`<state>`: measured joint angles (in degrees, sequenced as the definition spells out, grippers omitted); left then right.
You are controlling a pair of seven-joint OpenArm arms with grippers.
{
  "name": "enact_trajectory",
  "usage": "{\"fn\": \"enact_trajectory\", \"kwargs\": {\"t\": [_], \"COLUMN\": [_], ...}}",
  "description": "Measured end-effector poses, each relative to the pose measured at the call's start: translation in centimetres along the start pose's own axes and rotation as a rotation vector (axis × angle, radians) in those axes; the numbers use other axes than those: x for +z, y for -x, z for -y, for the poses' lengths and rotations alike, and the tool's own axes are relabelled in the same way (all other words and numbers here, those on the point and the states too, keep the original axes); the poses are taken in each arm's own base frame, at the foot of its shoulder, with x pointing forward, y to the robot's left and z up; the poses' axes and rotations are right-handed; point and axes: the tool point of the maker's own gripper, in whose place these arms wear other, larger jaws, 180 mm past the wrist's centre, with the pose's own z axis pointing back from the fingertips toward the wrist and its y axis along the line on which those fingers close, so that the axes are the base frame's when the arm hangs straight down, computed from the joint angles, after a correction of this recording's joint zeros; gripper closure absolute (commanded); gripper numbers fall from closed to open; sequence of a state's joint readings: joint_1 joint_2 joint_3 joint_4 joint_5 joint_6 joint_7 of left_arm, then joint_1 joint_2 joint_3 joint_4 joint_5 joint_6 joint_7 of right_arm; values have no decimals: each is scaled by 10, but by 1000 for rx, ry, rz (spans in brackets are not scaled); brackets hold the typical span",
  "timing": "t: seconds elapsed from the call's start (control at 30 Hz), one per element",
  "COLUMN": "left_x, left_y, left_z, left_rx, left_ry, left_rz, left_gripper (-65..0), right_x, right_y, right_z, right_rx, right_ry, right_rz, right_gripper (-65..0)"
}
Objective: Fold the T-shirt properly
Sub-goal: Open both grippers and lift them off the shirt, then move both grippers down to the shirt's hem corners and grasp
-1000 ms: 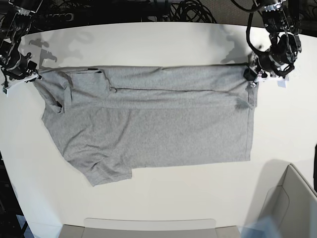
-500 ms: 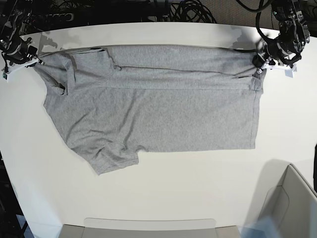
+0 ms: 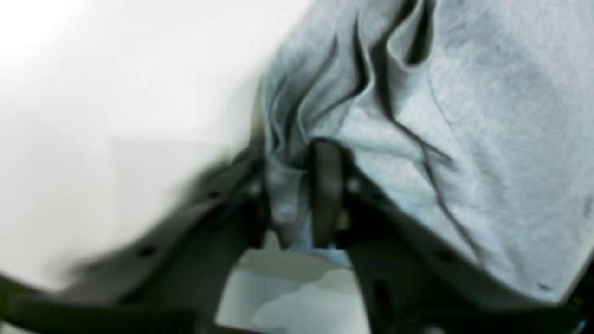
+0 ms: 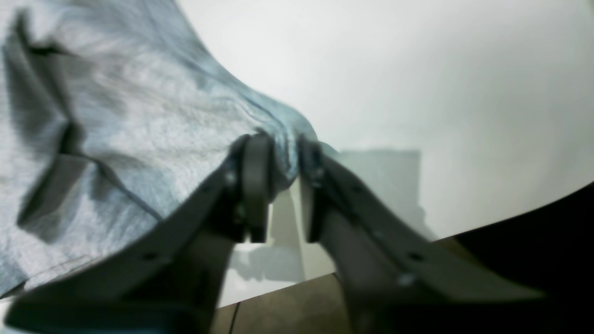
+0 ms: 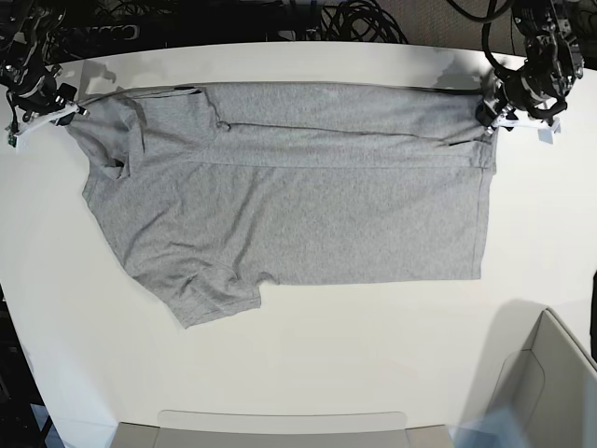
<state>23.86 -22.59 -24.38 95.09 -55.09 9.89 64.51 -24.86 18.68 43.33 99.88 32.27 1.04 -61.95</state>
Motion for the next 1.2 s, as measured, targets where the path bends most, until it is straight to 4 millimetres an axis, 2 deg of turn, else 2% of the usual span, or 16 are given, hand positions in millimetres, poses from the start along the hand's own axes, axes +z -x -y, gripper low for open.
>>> {"fn": "enact_trajectory", "kwargs": {"t": [0.13,0.3,0.43,0.6,0.73,0.77,0.83,0.97,1.0,1.1,1.2], "left_x": [11,13,25,49,61,65,76,102,103,93,90], "left_y": [9,4,-9,-35,-44,-46,-55,-76,-80,-76,-80], "left_z": [2,3,-17,-45,-55,-52,-33,33,48,74,104], "left_rx": [-41,-39,10,93,112,99,44,-80,-101,-135,-184], "left_ry": [-8,-4,-35,-71,-88,-88,-60,74,114,170,222], "left_rz": [-7,5,54,157,199,213,259,376,387,331,311], "left_gripper": [-231,-230,-230,-230,-230,-230,-230,-230,-230,-230,-230], "right_x": [7,13,20,39,55,60,68,81,82,83,77], "right_y": [-3,6,-5,-21,-37,-41,-53,-90,-98,-115,-125], "right_z": [-6,-7,-10,13,15,14,7,-11,-14,-23,-65], "right_rx": [19,33,44,-6,0,9,32,43,48,94,247], "right_ry": [-5,3,1,61,81,84,82,41,34,37,-75], "right_rz": [13,-47,-7,70,139,160,199,323,339,368,361], "right_gripper": [-229,-230,-230,-229,-229,-229,-229,-229,-229,-230,-231]}}
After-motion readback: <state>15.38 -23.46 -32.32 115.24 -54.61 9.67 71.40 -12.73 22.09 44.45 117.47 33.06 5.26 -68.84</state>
